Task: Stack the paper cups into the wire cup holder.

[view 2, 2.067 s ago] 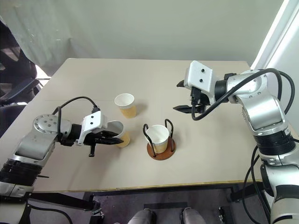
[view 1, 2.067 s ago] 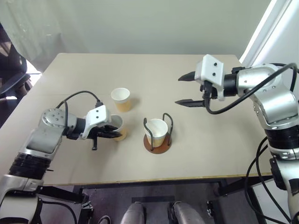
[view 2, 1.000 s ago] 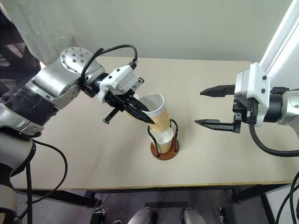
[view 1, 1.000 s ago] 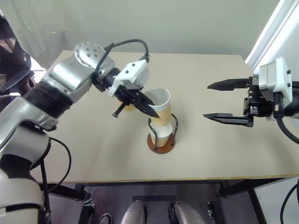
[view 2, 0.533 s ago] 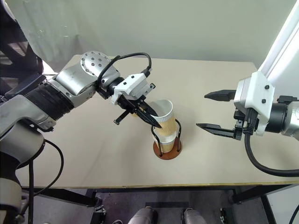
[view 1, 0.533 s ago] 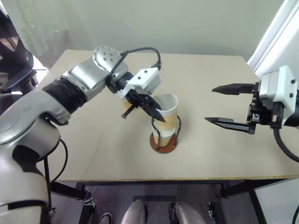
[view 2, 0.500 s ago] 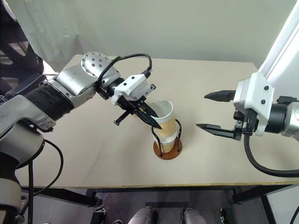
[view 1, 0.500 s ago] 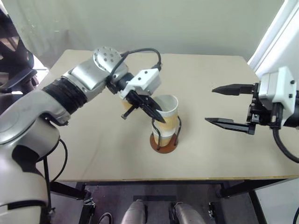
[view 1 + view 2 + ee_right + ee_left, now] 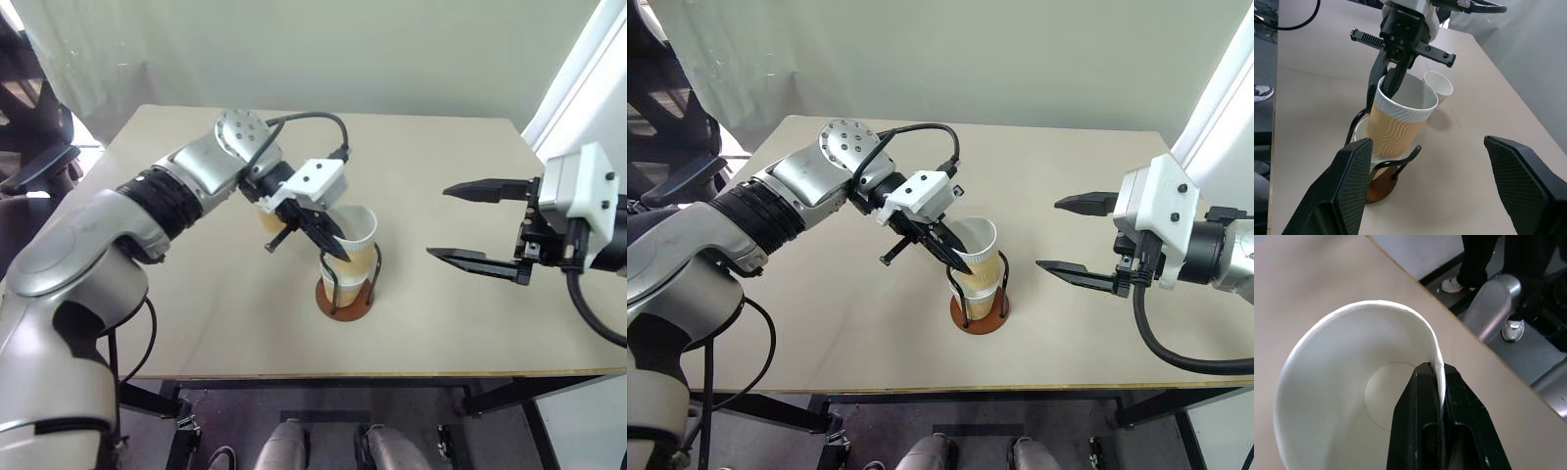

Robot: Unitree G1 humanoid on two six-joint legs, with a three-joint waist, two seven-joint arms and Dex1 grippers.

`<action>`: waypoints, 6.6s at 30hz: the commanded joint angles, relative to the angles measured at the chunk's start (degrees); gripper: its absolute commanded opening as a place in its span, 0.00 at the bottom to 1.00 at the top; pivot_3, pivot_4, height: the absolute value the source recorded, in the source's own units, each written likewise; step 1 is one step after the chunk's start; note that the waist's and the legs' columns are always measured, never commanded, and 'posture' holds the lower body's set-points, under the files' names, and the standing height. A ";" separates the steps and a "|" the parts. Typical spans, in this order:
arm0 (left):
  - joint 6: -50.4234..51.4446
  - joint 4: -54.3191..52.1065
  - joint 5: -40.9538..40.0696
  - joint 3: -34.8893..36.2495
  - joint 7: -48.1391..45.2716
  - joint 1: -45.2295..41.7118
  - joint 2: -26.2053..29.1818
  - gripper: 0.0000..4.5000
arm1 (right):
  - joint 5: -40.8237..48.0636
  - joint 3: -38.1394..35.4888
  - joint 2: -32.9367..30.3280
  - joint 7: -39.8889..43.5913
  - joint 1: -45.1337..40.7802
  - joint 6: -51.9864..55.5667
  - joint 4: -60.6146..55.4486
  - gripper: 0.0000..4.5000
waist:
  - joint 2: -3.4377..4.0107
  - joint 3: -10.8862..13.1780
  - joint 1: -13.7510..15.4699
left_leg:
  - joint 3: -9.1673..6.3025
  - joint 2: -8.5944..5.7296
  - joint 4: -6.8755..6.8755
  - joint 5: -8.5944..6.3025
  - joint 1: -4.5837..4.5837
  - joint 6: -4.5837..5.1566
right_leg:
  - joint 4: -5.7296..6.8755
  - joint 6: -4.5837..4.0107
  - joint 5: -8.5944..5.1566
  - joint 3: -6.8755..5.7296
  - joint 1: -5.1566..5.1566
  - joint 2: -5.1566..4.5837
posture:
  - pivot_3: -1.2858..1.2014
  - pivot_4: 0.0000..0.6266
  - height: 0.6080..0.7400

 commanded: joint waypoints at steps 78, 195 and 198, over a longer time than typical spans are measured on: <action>2.43 42.83 60.74 51.56 33.67 12.34 -15.78 0.60 | -0.14 6.35 -0.57 -2.08 -5.51 -2.70 1.94 0.84 | 0.14 -0.02 0.10 | 0.16 -1.10 0.75 -0.07 -0.15 1.14 | 0.09 1.07 -0.40 0.09 0.20 -1.14 | 0.52 0.24 1.00; 0.58 33.34 5.30 28.15 -1.41 -4.98 -12.52 0.89 | 1.38 -15.19 1.81 -11.18 24.53 -10.00 3.03 0.84 | 0.32 -0.04 0.19 | 0.23 -2.04 0.88 -0.30 -0.43 1.88 | -0.09 2.10 -0.55 0.06 0.37 -1.96 | 0.52 0.24 1.00; 1.22 34.00 10.47 36.60 4.28 -0.11 -8.55 0.89 | -6.21 -7.83 2.74 -14.13 17.50 -13.15 10.69 0.84 | 0.45 -0.07 -0.32 | 0.24 -2.04 0.87 -0.24 -0.38 1.88 | -0.06 2.15 -0.55 0.09 0.37 -1.95 | 0.52 0.24 1.00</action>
